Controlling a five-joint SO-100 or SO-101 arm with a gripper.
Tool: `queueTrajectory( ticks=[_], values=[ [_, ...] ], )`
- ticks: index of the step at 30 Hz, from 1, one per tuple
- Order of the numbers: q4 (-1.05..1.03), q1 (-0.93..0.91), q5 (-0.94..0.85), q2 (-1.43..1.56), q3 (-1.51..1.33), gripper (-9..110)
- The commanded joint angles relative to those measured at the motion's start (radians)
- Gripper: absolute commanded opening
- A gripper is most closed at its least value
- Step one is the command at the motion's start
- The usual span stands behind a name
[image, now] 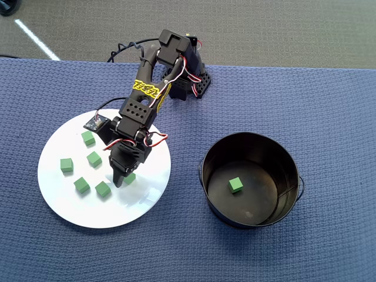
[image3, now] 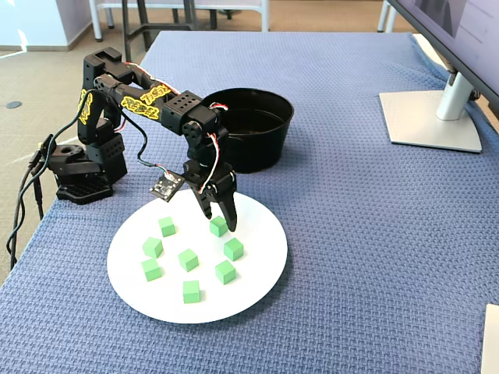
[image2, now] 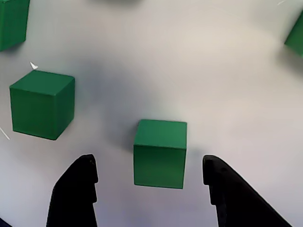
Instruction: Pick up the green cubes from the white plate and place them in the black recipient
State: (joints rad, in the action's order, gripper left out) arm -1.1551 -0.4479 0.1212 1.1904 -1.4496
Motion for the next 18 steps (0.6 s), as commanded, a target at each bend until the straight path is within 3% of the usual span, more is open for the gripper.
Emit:
queueTrajectory(
  ticks=[1, 6, 18],
  values=[
    [0.014, -0.003, 0.011, 0.029, 0.031, 20],
    [0.028, 0.002, 0.002, 0.026, 0.014, 18],
    [0.041, -0.021, -0.003, 0.025, 0.006, 0]
  ],
)
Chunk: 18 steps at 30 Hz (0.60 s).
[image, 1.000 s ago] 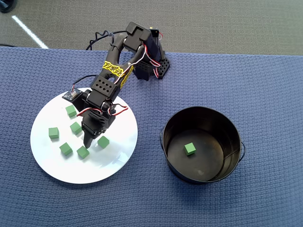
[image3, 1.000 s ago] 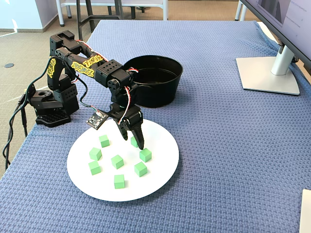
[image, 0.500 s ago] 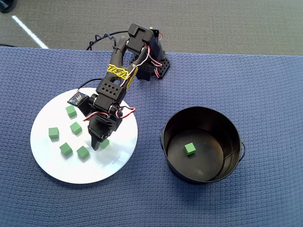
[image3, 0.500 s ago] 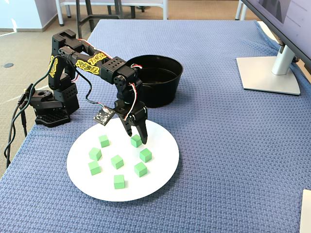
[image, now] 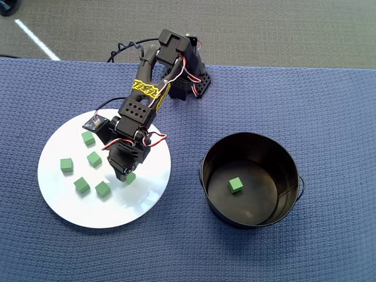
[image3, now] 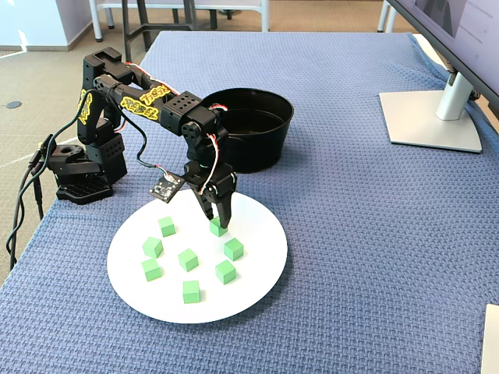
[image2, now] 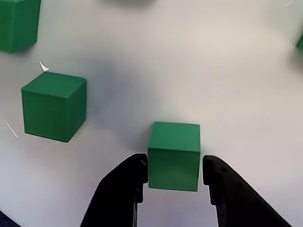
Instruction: Pick up the green cubes from the white plate and place them in the black recipient
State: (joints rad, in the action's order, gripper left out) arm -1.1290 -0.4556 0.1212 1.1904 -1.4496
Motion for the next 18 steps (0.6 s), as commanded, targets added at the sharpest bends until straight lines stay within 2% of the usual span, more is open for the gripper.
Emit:
queueTrajectory(
  ticks=[1, 9, 14, 18],
  values=[
    [0.017, -0.017, 0.000, 0.026, 0.003, 0],
    [0.018, -0.023, 0.009, 0.100, -0.021, 0],
    [-0.008, -0.026, 0.005, 0.288, -0.061, 0],
    [-0.115, 0.034, 0.002, 0.506, -0.067, 0]
  ],
)
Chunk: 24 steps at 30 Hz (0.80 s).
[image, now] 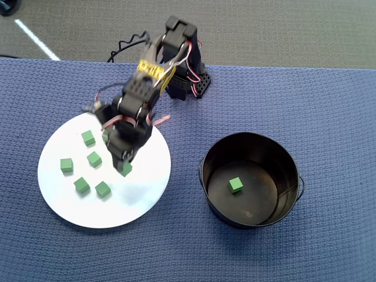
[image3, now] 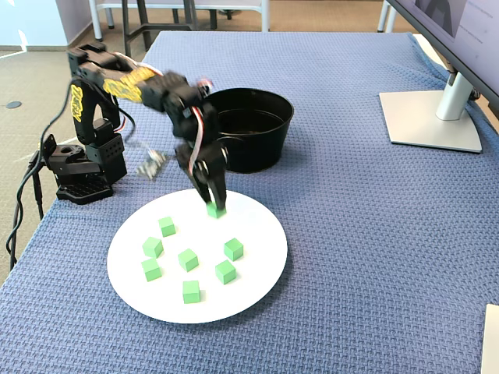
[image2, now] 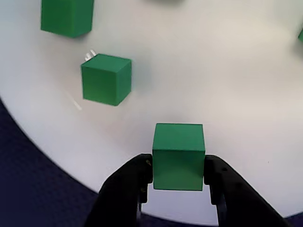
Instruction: Pick up the green cubes from the white plate and place them in the black recipient
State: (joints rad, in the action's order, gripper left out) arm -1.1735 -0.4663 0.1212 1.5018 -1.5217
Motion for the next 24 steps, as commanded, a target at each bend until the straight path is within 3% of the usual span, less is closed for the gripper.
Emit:
queueTrajectory(
  ticks=[1, 11, 24],
  values=[
    [-0.106, 0.072, 0.006, 0.242, 0.017, 0],
    [-0.230, 0.492, 0.123, 0.540, 0.069, 0],
    [-0.043, 0.793, 0.273, 0.041, 0.291, 0]
  ],
)
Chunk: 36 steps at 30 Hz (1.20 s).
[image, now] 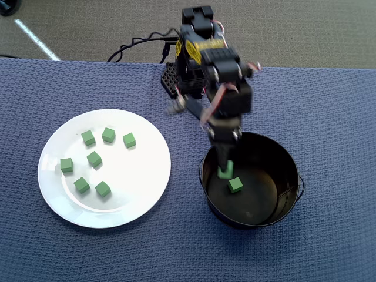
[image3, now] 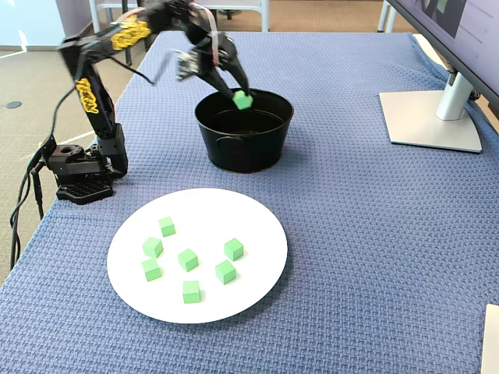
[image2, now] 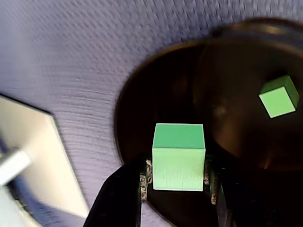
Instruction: Pick up the green cubes from the white plate and place them in the black recipient
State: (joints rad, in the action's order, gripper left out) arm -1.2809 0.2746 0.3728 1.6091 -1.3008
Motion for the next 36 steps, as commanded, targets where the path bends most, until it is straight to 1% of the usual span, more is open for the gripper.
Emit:
queueTrajectory(
  ticks=[1, 8, 9, 10, 11, 12, 16, 21, 23, 25, 27, 29, 32, 36],
  values=[
    [0.074, 0.067, 0.026, -0.094, 0.078, 0],
    [0.094, 0.138, 0.040, -0.183, 0.087, 0],
    [0.094, 0.137, 0.040, -0.173, 0.083, 5],
    [0.092, 0.133, 0.037, -0.161, 0.078, 16],
    [0.084, 0.132, 0.028, -0.150, 0.077, 23],
    [0.077, 0.129, 0.025, -0.138, 0.077, 27],
    [0.054, 0.109, 0.015, -0.103, 0.078, 31],
    [0.028, 0.072, 0.012, -0.052, 0.095, 30],
    [-0.017, 0.026, 0.018, -0.014, 0.140, 29],
    [-0.110, -0.040, 0.021, 0.009, 0.210, 29],
    [-0.201, -0.126, 0.015, 0.012, 0.282, 28],
    [-0.230, -0.229, -0.006, 0.017, 0.304, 27],
    [-0.233, -0.374, -0.048, 0.017, 0.258, 26],
    [-0.213, -0.531, -0.069, 0.003, 0.126, 25]
  ],
)
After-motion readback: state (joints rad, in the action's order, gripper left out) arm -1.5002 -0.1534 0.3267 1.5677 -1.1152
